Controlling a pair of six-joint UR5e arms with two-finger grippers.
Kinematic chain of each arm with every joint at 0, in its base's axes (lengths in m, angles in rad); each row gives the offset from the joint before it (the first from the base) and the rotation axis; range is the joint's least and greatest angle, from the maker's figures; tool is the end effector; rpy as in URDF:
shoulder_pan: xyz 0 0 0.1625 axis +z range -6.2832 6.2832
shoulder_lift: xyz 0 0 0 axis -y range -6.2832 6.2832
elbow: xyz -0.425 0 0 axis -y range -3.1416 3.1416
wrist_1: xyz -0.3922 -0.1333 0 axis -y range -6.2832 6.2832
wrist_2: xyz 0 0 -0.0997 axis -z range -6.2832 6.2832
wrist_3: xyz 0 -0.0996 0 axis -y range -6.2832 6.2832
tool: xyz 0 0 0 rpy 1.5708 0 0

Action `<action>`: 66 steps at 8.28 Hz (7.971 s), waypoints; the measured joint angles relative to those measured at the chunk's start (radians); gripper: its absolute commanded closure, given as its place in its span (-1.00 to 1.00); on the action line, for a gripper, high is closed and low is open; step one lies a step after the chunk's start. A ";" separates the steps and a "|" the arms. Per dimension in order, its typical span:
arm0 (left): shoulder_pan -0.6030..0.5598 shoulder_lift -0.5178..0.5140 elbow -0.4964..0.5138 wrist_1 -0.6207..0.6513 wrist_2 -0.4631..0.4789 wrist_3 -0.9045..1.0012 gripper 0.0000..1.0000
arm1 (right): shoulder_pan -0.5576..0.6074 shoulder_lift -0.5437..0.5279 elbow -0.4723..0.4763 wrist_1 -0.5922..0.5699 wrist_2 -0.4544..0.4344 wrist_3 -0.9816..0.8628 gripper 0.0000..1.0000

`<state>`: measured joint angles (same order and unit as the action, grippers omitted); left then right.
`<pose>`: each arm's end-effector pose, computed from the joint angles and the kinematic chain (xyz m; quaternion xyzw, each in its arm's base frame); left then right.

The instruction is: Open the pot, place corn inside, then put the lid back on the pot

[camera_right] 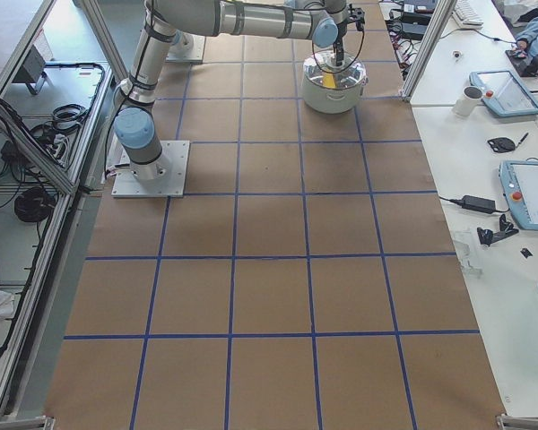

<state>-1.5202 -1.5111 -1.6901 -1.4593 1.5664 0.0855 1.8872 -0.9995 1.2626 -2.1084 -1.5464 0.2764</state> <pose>-0.1098 -0.4770 0.4691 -0.0175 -0.9995 0.0260 0.0004 0.3566 -0.6529 0.3492 -0.0215 0.9903 -0.1273 0.0515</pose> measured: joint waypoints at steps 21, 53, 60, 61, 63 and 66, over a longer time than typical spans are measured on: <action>0.000 -0.002 0.000 0.005 0.001 -0.012 -1.00 | 0.000 -0.005 0.008 -0.019 0.034 -0.018 0.14; 0.000 -0.003 0.000 0.002 0.000 0.003 -1.00 | 0.000 -0.042 0.075 -0.113 0.004 -0.042 -1.00; 0.000 -0.004 -0.001 0.002 0.000 0.004 -1.00 | -0.215 -0.424 0.208 0.305 0.006 -0.123 -1.00; 0.000 -0.004 -0.001 0.004 0.000 0.004 -1.00 | -0.232 -0.476 0.218 0.388 0.002 -0.128 -1.00; 0.000 -0.005 0.000 0.005 0.000 -0.001 -1.00 | -0.245 -0.540 0.226 0.515 -0.004 -0.127 -1.00; 0.000 -0.006 0.000 0.006 0.000 -0.006 -1.00 | -0.245 -0.572 0.240 0.568 -0.028 -0.129 -1.00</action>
<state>-1.5202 -1.5169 -1.6904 -1.4528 1.5662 0.0797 1.6419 -1.5718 1.5028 -1.5401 -1.5741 0.1477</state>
